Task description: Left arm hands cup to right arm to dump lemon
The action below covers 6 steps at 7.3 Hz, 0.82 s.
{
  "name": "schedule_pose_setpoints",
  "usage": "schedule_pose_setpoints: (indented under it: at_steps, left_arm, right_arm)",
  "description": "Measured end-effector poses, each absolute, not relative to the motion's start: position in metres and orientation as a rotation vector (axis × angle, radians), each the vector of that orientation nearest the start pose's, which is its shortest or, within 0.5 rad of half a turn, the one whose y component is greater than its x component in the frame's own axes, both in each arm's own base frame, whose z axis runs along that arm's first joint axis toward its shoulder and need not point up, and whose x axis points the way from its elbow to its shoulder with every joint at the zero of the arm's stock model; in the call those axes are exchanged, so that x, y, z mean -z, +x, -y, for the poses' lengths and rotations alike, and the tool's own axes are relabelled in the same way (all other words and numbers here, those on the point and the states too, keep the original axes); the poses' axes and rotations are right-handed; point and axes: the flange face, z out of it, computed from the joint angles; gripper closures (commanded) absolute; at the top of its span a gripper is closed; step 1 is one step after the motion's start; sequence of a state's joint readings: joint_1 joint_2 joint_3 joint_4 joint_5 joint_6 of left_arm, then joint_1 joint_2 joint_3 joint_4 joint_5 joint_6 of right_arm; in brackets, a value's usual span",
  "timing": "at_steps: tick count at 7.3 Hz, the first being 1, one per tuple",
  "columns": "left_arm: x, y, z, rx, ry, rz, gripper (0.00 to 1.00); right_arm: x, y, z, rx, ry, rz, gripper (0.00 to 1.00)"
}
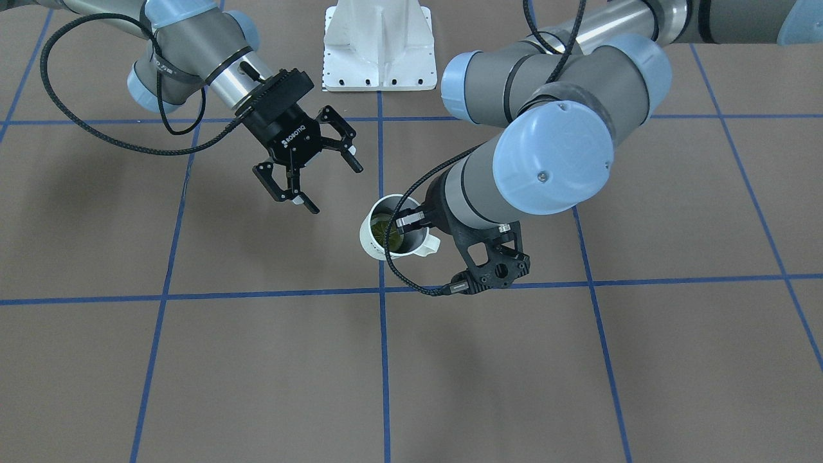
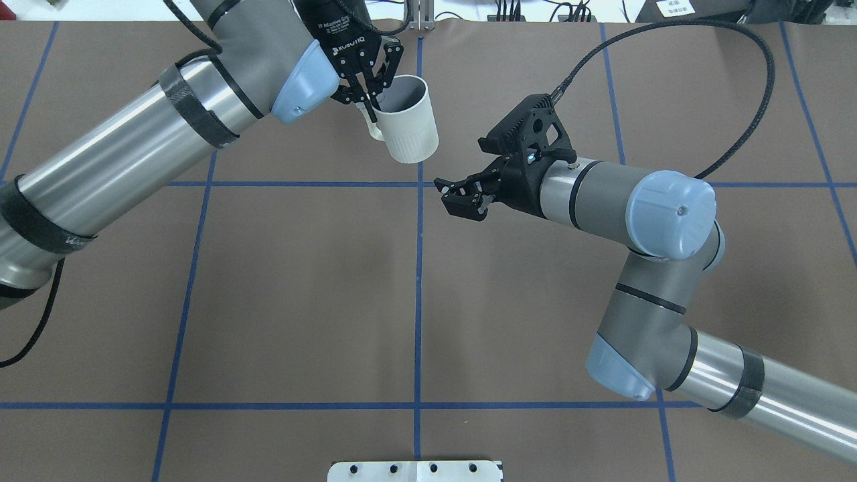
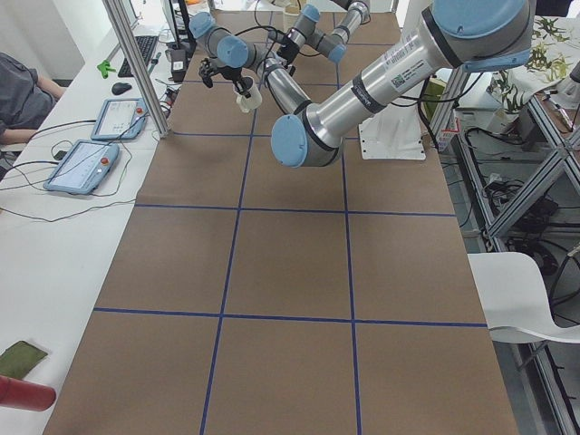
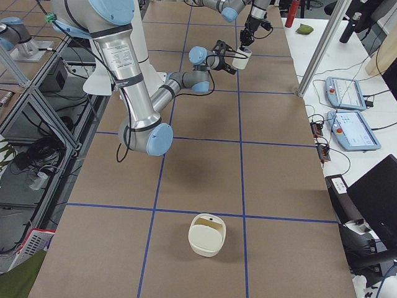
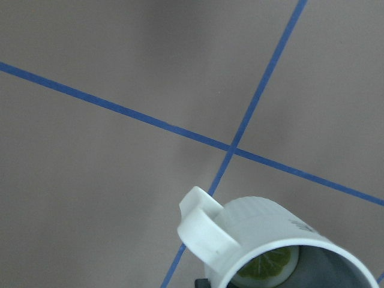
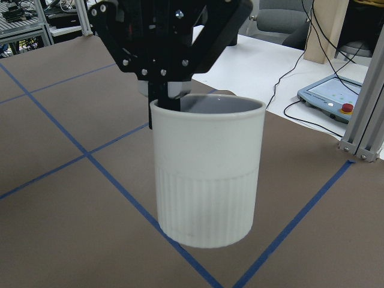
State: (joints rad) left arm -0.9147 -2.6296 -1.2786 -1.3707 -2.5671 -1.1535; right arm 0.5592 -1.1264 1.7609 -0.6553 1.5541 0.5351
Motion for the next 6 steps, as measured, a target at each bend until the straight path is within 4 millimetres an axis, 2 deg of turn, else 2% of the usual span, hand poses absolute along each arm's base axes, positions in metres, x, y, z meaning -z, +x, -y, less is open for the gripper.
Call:
schedule_pose_setpoints:
  at_steps: [3,6]
  left_arm:
    - [-0.083,0.448,0.621,0.101,-0.444,-1.038,1.0]
    - [-0.072,0.456,0.611,0.065,-0.459,-1.063,1.0]
  right_arm:
    - [-0.217,-0.439,0.433,0.366,1.125,1.078,0.02]
    - [-0.219,-0.441,0.432,0.369,1.122,1.076,0.02]
